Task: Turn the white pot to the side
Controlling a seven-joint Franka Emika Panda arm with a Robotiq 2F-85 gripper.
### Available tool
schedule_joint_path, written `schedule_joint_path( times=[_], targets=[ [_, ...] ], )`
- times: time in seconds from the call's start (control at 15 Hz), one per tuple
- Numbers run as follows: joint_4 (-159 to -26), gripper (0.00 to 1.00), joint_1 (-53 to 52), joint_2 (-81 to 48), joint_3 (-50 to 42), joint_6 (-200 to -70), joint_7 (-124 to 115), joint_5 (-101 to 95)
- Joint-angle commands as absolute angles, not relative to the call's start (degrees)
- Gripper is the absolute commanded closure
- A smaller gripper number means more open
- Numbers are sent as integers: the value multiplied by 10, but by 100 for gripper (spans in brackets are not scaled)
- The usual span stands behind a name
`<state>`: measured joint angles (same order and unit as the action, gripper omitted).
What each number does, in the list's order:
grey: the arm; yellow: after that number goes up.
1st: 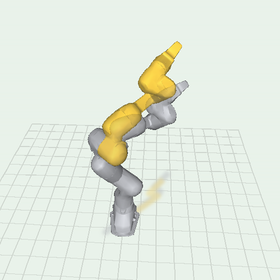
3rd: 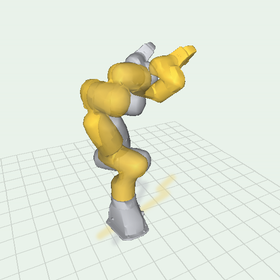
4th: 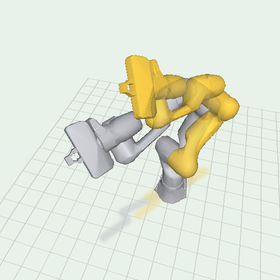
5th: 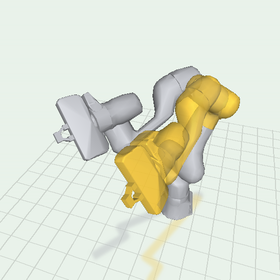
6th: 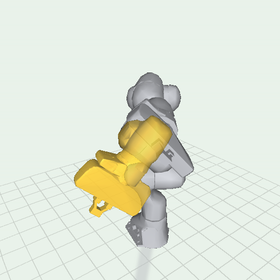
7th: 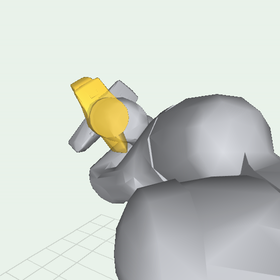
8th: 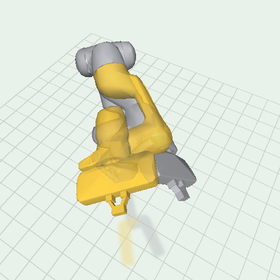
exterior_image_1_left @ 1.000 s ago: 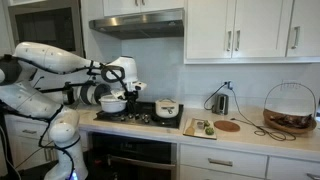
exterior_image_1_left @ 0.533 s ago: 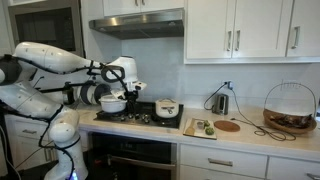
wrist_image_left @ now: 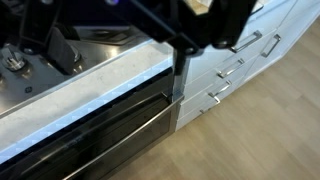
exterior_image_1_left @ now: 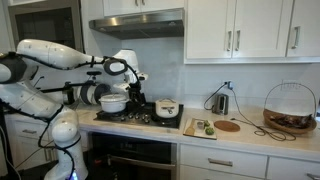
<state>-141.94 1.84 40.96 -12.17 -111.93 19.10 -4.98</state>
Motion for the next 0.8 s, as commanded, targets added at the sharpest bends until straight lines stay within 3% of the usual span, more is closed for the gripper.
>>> schedule_joint_path(
  times=[0.0,0.73],
  targets=[
    [-1352,0,-10,345,-128,-1112,255,-49],
    [-1189,0,-43,167,-141,-1127,560,-21]
  ],
)
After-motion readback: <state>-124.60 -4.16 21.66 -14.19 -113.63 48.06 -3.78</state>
